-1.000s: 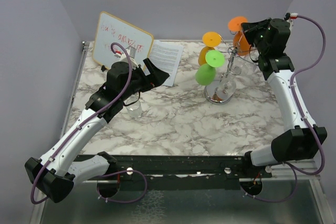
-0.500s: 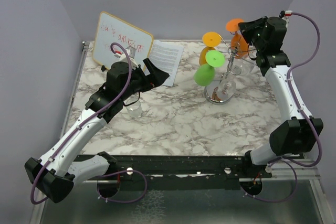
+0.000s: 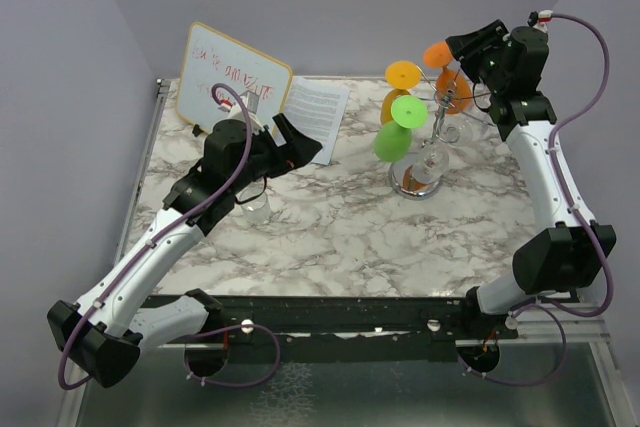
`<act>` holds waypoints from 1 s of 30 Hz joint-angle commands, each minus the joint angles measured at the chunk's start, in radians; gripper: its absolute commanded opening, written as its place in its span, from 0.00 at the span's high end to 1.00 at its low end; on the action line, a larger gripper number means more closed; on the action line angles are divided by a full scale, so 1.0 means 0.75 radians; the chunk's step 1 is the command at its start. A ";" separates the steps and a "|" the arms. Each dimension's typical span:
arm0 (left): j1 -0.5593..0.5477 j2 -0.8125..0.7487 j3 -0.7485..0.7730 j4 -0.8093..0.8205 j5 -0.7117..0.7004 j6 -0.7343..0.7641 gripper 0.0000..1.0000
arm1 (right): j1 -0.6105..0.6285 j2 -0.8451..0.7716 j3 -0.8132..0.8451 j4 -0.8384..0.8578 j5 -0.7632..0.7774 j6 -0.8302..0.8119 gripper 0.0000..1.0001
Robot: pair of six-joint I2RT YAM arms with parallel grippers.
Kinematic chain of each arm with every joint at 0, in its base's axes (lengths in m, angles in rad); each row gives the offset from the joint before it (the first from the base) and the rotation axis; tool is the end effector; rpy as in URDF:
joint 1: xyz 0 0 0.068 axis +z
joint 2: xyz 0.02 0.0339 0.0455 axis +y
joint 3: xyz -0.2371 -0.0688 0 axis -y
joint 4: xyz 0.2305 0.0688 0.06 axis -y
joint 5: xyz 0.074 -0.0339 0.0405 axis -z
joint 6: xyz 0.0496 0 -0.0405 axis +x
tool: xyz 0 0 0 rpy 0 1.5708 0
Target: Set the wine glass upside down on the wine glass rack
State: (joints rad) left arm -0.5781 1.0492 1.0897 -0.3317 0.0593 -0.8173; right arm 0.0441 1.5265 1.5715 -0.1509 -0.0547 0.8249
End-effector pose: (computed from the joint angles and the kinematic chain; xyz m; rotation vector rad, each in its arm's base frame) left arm 0.2061 -0.1380 0.3529 -0.1938 1.9808 -0.9966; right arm 0.3594 0.0186 0.4076 0.6171 1.6110 0.6957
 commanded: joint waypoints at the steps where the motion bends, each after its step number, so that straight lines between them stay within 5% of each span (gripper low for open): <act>1: 0.001 -0.023 -0.023 -0.011 -0.018 0.031 0.11 | -0.008 -0.034 0.075 -0.106 -0.028 -0.091 0.51; 18: 0.001 -0.055 0.003 -0.180 -0.086 0.164 0.10 | -0.008 -0.101 0.160 -0.329 -0.160 -0.243 0.49; 30: 0.001 -0.042 -0.065 -0.511 -0.581 0.291 0.17 | -0.008 -0.610 -0.171 -0.356 -0.088 -0.394 0.41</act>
State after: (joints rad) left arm -0.5781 1.0172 1.0821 -0.5934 -0.1841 -0.6380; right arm 0.0437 1.1793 1.5311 -0.3904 -0.1429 0.5884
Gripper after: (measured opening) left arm 0.868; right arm 0.594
